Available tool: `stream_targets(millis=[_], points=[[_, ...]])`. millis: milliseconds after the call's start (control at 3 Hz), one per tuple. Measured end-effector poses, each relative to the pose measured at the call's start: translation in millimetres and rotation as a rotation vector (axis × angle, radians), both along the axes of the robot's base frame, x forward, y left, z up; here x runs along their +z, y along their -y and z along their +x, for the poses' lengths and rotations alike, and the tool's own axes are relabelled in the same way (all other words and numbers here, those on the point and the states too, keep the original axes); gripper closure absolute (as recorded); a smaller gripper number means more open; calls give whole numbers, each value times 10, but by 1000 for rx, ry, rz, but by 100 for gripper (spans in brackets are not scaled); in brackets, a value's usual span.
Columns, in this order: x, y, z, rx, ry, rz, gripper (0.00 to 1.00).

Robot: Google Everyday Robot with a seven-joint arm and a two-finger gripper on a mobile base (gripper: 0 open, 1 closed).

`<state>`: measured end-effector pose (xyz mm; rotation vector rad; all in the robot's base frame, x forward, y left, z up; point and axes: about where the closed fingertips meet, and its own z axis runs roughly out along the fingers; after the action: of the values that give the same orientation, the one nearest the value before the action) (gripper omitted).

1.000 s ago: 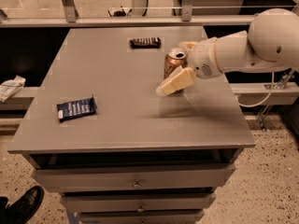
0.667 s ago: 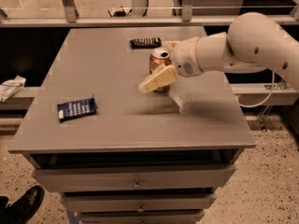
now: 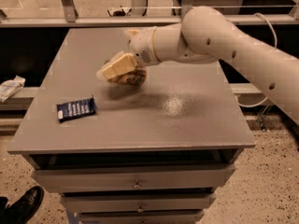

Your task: Knock orange can over

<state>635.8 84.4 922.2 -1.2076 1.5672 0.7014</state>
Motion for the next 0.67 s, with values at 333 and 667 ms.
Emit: stream_targets(millis=[333,667], points=[[24,-355,-35,36,-7,28,0],[-64,-467,-71,51,-20,17,0]])
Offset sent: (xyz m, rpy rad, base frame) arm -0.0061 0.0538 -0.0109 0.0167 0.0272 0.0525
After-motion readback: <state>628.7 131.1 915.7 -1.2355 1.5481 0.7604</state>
